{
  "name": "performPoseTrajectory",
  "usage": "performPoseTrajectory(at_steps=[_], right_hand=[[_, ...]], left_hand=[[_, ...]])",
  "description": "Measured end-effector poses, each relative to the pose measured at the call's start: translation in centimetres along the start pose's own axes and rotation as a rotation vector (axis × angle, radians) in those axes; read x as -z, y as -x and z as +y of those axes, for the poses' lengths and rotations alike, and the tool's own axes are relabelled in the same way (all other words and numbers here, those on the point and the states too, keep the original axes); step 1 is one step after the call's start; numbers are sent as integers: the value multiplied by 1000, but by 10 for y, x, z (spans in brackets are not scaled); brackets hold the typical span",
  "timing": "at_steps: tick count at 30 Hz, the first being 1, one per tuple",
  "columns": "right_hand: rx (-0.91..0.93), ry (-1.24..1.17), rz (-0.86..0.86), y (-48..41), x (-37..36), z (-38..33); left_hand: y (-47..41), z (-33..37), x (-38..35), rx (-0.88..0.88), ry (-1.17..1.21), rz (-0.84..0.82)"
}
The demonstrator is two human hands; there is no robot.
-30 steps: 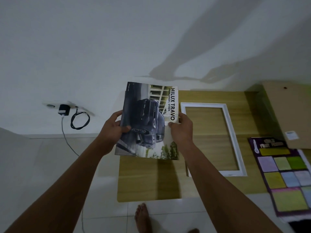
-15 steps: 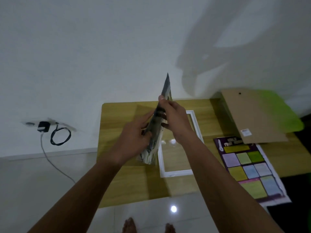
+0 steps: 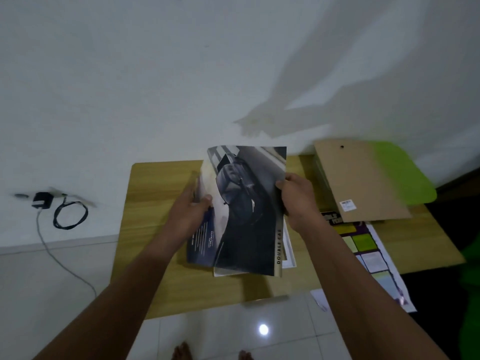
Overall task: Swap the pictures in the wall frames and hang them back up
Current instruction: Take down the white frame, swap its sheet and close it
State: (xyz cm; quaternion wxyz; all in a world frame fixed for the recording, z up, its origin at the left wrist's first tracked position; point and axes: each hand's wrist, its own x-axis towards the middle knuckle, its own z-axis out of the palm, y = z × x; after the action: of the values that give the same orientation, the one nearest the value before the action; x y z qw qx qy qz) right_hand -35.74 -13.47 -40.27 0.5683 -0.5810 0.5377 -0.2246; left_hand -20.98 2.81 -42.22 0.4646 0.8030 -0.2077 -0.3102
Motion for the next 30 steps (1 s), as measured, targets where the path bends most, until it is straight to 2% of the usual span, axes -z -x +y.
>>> performPoseTrajectory(at_steps=[3,6,12,17,21,25,27,30], right_hand=[[-43,-2,-7,-18,10,21],[-6,111,35,-32,14,44],[92,513,-174,-58,12,93],[132,645,-87,-78,5,120],[321,822,-15,-78,3,130],[492,1041,-169,-80,8,140],[475,1160,-252,-85,11,149],[444,1159,-287,-89,16,157]], left_hand=[[-5,-10,-12,111,97,-92],[-10,-31,-28,112,121,-38],[-26,-68,-62,80,-284,56],[-45,-87,-80,15,-429,76],[-50,-89,-86,-94,-504,138],[-51,-103,-88,-243,-685,45],[-52,-106,-91,-295,-805,-15],[-55,-101,-95,-305,-914,-43]])
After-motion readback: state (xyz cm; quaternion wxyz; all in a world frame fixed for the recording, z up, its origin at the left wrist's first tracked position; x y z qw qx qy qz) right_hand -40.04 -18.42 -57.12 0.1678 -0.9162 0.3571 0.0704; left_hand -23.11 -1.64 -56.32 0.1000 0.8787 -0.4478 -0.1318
